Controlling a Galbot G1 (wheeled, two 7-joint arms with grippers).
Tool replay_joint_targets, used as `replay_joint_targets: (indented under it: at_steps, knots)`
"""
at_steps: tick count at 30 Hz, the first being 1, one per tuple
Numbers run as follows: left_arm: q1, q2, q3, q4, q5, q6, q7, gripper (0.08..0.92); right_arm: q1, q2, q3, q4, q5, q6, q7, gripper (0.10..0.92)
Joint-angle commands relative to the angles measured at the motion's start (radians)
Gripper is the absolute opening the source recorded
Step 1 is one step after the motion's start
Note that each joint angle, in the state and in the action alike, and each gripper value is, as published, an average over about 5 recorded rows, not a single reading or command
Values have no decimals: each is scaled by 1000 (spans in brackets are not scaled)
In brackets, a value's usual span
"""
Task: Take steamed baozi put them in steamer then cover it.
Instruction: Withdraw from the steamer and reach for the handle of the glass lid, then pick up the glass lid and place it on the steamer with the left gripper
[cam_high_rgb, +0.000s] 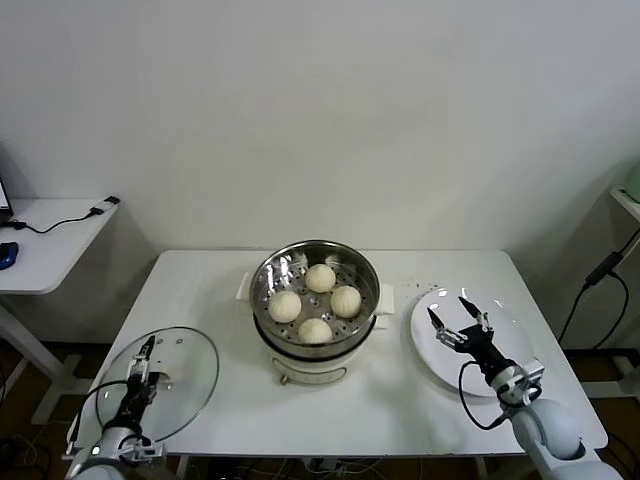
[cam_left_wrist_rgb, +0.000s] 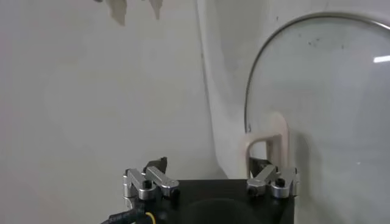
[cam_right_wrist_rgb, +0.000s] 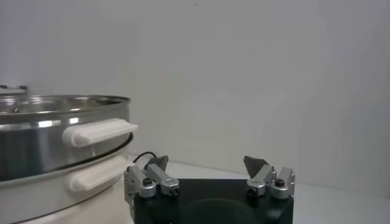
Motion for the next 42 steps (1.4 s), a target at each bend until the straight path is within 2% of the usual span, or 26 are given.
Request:
replay_joint_targets:
  at_steps: [1,6,18,24,29,35,42]
  knots:
    - [-38,3,6,57,-10,-15,-20,812,-5,6,8,-2,-15,3,-4,823]
    - [-35,5,-1,66,-12,-24,-21,706,-5,13,7,-7,-26,7,-10,823]
    - [-32,14,-8,57,-38,-36,-23,351,0,23,4,-15,-50,17,-20,823]
    - [-7,17,2,-16,-77,-29,-27,181,-2,23,6,-15,-52,21,-23,823]
    - [49,26,14,-153,-123,17,-17,155,-4,23,10,-16,-53,24,-27,823]
    - [139,52,39,-377,-192,148,8,155,-2,21,17,-22,-53,28,-30,823]
    - [210,142,94,-591,-198,343,51,155,10,18,14,-34,-57,31,-33,823]
